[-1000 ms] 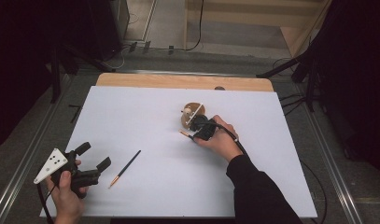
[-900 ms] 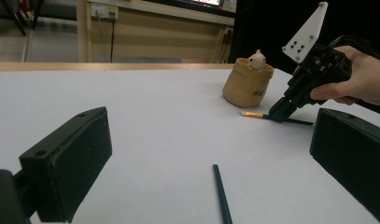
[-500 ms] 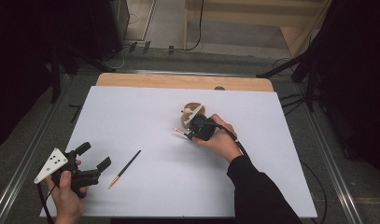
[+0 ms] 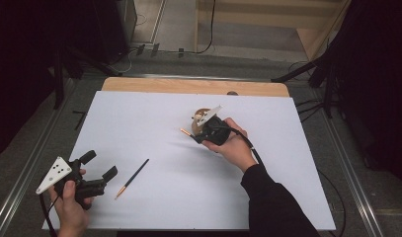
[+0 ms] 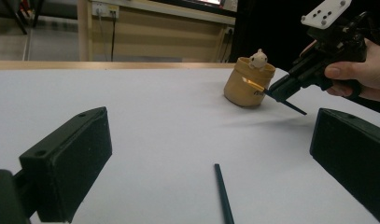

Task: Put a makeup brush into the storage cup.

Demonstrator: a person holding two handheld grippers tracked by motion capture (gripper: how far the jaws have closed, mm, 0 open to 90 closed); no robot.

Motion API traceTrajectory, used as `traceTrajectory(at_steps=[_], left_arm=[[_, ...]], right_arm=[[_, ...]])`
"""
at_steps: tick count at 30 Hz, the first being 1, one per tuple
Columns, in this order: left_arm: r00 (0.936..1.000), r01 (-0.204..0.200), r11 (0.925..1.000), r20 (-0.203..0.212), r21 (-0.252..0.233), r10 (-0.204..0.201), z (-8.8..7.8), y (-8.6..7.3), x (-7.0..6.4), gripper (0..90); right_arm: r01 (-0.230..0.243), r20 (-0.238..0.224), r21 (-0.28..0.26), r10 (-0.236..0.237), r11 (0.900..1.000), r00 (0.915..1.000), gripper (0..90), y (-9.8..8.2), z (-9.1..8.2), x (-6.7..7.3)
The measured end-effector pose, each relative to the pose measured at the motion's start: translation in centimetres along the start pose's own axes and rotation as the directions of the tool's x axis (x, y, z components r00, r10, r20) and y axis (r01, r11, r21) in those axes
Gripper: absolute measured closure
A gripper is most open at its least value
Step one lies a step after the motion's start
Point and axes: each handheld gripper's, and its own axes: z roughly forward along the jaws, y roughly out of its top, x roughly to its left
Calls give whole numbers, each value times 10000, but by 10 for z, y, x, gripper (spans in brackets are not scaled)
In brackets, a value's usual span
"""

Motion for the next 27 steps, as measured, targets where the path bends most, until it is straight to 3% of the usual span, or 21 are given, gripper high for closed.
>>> traceTrajectory(at_steps=[6, 11, 18, 21, 27], left_arm=[[10000, -5, 10000, 7, 7, 5, 0, 0, 0, 0], [10000, -1, 10000, 4, 2, 1, 0, 0, 0, 0], [10000, -12, 10000, 18, 32, 12, 0, 0, 0, 0], [10000, -13, 10000, 23, 30, 13, 1, 0, 0, 0], [10000, -6, 10000, 23, 36, 6, 1, 0, 0, 0]], right_arm=[[249, 55, -879, -245, 9958, 9997, 846, 0, -4, -1], [371, -27, -1626, -381, 9860, 9993, 846, 1, -7, -1], [233, -152, -2443, -279, 9694, 9995, 846, 3, -14, -1], [198, -80, -2864, -230, 9579, 9997, 846, 4, -18, -1], [229, 54, -3281, -224, 9444, 9997, 846, 4, -21, -2]])
